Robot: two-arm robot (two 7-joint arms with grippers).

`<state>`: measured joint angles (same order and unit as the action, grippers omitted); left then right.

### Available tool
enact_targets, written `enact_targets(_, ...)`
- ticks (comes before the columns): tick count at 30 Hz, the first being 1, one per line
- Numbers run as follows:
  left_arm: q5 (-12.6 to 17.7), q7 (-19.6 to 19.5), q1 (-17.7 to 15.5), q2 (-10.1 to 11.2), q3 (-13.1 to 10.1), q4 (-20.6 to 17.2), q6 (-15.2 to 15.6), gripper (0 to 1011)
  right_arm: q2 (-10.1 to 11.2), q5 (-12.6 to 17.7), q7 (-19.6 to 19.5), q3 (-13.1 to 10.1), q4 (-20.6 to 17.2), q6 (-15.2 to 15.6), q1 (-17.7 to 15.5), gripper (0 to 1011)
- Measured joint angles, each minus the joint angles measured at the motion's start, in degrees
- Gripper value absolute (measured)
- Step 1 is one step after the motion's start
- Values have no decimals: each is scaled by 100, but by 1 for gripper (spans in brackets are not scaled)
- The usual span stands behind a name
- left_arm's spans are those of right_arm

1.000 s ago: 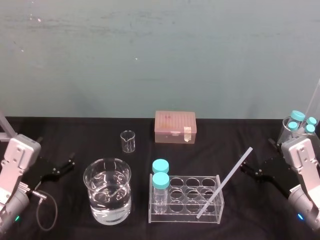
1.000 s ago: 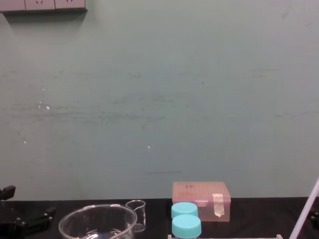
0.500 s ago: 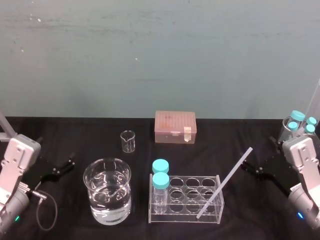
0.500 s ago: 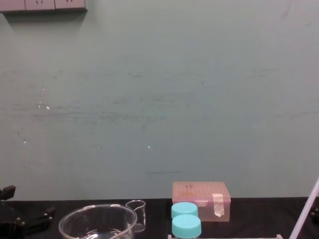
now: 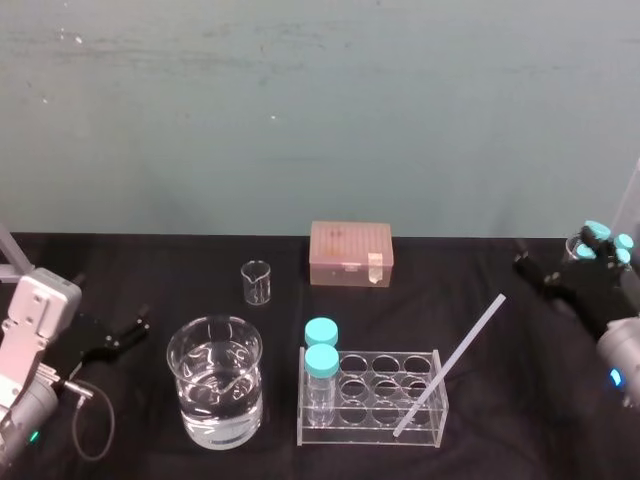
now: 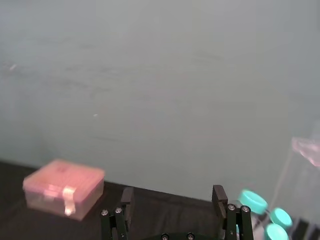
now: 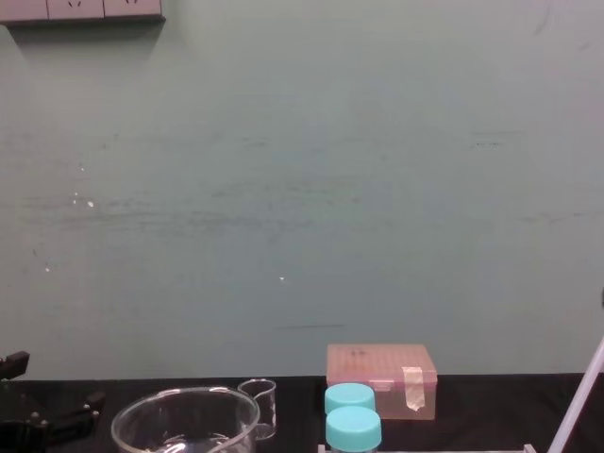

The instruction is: Pick up the stirring rod with one hand, then place it down.

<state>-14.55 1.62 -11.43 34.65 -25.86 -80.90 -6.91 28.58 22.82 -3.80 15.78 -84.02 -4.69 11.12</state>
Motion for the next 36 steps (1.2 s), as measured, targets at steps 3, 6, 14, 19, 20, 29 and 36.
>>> enact_targets(3,0,0,0,0,0,0,0,1005,-86,687,4,-405,-406,776,-93,1003)
enact_targets(6,0,0,0,0,0,0,0,1005,-128,1241,15,-746,-761,1420,-169,1003)
enact_targets(14,0,0,0,0,0,0,0,1005,-65,2454,112,-1524,-1468,2831,-337,1003)
enact_targets(19,0,0,0,0,0,0,0,1005,150,3009,213,-1776,-1760,3413,-505,1003)
enact_targets(20,0,0,0,0,0,0,0,1005,229,3173,260,-1840,-1834,3598,-565,1003)
enact_targets(29,0,0,0,0,0,0,0,1005,761,4068,598,-2297,-2336,4611,-1189,1003)
enact_targets(36,0,0,0,0,0,0,0,1005,1093,4684,971,-2462,-2487,5213,-1528,1003)
